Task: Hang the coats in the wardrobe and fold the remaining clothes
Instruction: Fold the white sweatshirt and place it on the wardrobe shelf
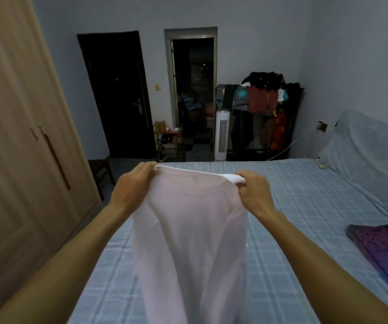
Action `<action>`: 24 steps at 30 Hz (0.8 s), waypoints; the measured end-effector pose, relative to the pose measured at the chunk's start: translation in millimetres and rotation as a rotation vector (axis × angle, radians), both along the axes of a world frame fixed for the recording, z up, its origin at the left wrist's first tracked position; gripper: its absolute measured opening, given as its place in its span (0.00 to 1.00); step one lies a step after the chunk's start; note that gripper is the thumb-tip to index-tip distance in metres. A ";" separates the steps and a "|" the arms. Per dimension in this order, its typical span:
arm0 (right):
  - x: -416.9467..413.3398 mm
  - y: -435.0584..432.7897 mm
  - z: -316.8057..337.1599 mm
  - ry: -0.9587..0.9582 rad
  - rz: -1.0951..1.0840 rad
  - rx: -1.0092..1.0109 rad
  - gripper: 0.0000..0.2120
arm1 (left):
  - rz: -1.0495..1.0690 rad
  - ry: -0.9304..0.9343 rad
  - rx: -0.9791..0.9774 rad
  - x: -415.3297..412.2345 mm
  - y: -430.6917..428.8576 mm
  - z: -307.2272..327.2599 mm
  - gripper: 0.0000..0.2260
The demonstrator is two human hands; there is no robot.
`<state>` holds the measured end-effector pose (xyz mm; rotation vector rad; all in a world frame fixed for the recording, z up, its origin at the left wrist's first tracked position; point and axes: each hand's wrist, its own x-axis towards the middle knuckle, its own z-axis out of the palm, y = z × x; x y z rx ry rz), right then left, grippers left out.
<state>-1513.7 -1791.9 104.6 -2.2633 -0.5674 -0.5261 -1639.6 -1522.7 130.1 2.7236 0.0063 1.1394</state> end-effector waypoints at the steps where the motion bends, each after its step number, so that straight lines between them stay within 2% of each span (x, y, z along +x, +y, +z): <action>1: -6.0 1.4 5.5 0.005 -0.003 0.050 0.10 | 0.005 0.000 0.033 -5.3 5.7 2.1 0.10; 3: -18.4 5.5 16.7 0.011 0.006 0.119 0.07 | 0.028 -0.007 0.043 -15.5 17.1 3.9 0.10; 6: -34.9 13.4 37.6 -0.052 0.031 0.162 0.06 | 0.071 -0.084 -0.145 -24.9 33.6 8.7 0.06; 9: -49.7 19.3 58.6 -0.107 0.140 -0.008 0.08 | 0.046 -0.206 -0.425 -31.3 47.0 19.6 0.06; 11: -57.5 23.6 66.7 -0.070 0.187 -0.110 0.04 | 0.020 -0.293 -0.604 -34.9 50.7 26.0 0.05; 12: -60.4 25.3 67.2 -0.063 0.177 -0.142 0.03 | 0.005 -0.328 -0.666 -36.2 50.9 27.8 0.05; 13: -64.3 27.9 65.9 -0.080 0.135 -0.151 0.06 | -0.014 -0.350 -0.701 -37.6 50.4 29.0 0.05; 15: -73.7 33.8 60.4 -0.148 0.018 -0.061 0.10 | -0.052 -0.352 -0.660 -42.1 51.6 29.4 0.05; 19: -97.0 42.9 51.9 -0.221 -0.152 0.263 0.11 | -0.035 -0.342 -0.331 -61.8 65.3 29.4 0.08; 24: -120.2 52.8 54.7 -0.389 -0.284 0.294 0.14 | -0.096 -0.347 -0.249 -85.0 81.8 36.0 0.08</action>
